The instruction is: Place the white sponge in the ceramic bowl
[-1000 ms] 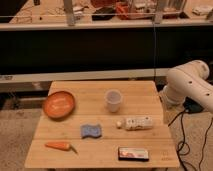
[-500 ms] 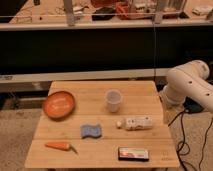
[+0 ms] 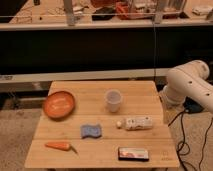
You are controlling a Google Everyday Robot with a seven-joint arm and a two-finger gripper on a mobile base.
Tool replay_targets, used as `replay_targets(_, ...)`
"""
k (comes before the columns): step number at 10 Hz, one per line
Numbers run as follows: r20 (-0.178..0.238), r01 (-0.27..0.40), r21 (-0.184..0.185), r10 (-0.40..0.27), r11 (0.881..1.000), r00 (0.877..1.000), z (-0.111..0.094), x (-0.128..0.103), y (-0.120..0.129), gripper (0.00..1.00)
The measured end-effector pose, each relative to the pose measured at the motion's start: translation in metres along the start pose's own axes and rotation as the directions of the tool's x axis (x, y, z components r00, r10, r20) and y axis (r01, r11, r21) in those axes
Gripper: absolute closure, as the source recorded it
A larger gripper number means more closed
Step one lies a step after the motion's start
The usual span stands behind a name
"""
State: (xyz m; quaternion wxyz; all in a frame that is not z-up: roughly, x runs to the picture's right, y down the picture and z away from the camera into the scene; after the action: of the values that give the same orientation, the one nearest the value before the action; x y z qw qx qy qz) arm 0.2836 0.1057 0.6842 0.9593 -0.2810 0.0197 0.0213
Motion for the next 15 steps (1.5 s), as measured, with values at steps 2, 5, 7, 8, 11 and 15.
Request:
replay_targets(2, -0.005, 0.006, -0.002, -0.006, 1.0, 1.0, 0.0, -0.002, 0.002, 0.2)
replay_targets(5, -0.019, 0.047, -0.006, -0.047, 0.999, 0.999, -0.005, -0.043, 0.005, 0.2)
replay_targets(7, -0.031, 0.088, -0.005, -0.089, 0.996, 0.996, -0.007, -0.076, 0.007, 0.2)
replay_targets(8, -0.037, 0.099, -0.009, -0.1, 0.995, 0.994, -0.007, -0.084, 0.01, 0.2)
replay_targets(11, -0.038, 0.148, 0.005, -0.148, 0.989, 0.988, -0.008, -0.118, 0.012, 0.2)
replay_targets(15, -0.013, 0.203, 0.037, -0.202, 0.979, 0.979, -0.006, -0.148, 0.01, 0.2)
